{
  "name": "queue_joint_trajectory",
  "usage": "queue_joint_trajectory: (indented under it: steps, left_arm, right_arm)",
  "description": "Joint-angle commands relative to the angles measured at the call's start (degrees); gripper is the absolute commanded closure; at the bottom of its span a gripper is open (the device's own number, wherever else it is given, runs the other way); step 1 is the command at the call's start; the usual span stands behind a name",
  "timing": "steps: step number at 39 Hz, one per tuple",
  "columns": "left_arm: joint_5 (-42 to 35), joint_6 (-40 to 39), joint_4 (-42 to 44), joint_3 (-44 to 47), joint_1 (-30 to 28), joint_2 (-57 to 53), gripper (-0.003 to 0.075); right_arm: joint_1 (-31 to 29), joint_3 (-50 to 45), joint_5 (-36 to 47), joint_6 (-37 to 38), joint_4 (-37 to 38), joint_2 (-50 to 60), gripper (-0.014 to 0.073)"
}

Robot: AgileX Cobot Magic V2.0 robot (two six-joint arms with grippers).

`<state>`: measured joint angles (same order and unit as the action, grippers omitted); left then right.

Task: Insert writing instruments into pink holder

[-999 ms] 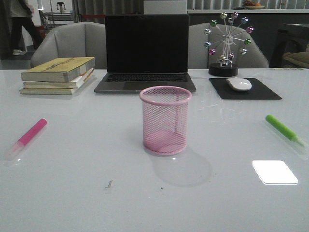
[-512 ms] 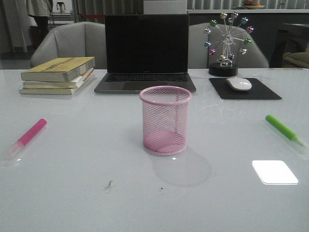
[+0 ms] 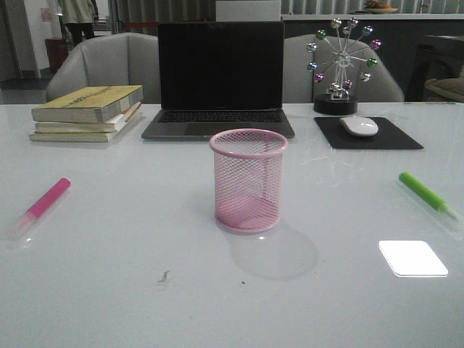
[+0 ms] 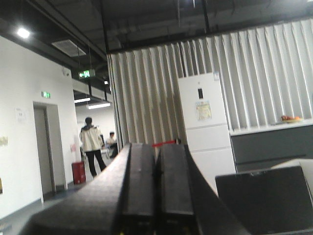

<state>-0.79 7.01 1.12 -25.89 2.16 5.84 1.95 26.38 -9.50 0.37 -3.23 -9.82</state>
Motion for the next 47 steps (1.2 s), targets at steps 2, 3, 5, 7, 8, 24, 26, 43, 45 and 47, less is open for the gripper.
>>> queue_joint_trajectory:
  steps: [2,3,5,7,8,24,26,43,45,47]
  left_arm:
    - [-3.1,-0.63,0.15,-4.81,-0.03,8.32,0.0629]
    - [-3.1,-0.63,0.15,-5.32,-0.03,9.98,0.0629]
    - [-3.1,-0.63,0.15,-6.33,-0.03,12.81,0.0629]
    - [-3.1,-0.63,0.15,-7.01,-0.03,15.68,0.0628]
    - [-3.1,-0.63,0.15,-7.28,-0.03,17.73,0.0628]
    - [4.11,-0.63,-9.33,-7.28,-0.03,36.29,0.0612]
    - [4.11,-0.63,-9.97,-7.28,-0.03,36.62,0.0567]
    - [4.01,-0.63,-12.56,-7.28,-0.03,36.76,0.0265]
    - [4.01,-0.63,-13.05,-7.28,-0.03,36.76,0.0265]
    - [4.01,-0.63,-13.15,-7.28,-0.03,36.76,0.0265]
  right_arm:
    - [0.21,6.08,3.83,-0.37,0.54,-9.15,0.0563]
    - [0.21,6.58,3.75,-0.37,0.54,-10.89,0.0563]
    - [0.21,7.63,3.45,-0.37,0.54,-13.77,0.0563]
    - [0.21,8.18,3.05,-0.37,0.54,-16.53,0.0563]
    - [0.21,8.3,2.88,-0.37,0.54,-17.93,0.0563]
    - [0.21,8.3,-6.55,-0.37,0.54,-33.1,0.0545]
    - [0.21,8.3,-7.77,-0.37,0.54,-34.12,0.0482]
    - [0.21,7.9,-8.16,-0.37,-0.04,-37.69,0.0081]
    - [0.21,8.57,-8.61,-0.37,-0.03,-38.55,0.0081]
    - [0.21,10.23,-9.61,-0.37,-0.05,-39.7,0.0081]
